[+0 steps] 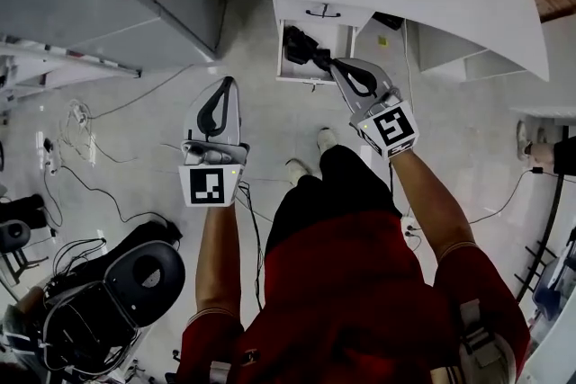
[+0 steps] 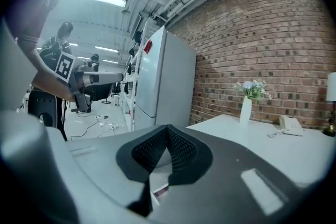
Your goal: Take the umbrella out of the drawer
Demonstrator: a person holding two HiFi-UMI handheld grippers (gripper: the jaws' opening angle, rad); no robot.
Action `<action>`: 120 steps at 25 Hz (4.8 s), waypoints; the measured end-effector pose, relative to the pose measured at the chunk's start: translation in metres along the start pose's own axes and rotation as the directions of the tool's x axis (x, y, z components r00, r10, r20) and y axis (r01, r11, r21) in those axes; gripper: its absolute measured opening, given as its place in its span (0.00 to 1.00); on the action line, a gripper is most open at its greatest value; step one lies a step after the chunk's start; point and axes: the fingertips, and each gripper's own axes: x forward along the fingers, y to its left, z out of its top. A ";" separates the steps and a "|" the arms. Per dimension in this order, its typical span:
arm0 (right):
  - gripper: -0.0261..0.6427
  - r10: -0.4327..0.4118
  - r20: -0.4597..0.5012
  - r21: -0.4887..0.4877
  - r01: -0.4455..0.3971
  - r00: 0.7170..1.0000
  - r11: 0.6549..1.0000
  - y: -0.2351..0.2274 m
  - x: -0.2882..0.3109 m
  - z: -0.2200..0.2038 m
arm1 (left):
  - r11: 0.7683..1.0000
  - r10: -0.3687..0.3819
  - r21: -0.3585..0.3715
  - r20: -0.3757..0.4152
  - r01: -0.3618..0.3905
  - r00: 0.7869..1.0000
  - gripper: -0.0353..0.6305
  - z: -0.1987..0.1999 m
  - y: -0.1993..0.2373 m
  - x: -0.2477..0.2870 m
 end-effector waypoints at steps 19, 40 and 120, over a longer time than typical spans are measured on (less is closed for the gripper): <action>0.07 0.080 -0.285 -0.032 -0.092 0.955 0.995 -0.068 0.156 -0.237 | 0.998 0.016 -0.064 -0.125 -0.024 0.992 0.06 -0.201 0.030 0.104; 0.50 0.186 -0.558 0.040 -0.197 0.809 0.980 -0.078 0.264 -0.479 | 0.994 0.067 -0.072 -0.195 -0.082 0.978 0.06 -0.364 0.052 0.114; 0.41 0.122 0.206 0.205 -0.165 0.971 0.965 -0.048 0.028 0.130 | 0.996 0.033 -0.079 0.030 -0.031 0.999 0.06 0.049 0.032 0.044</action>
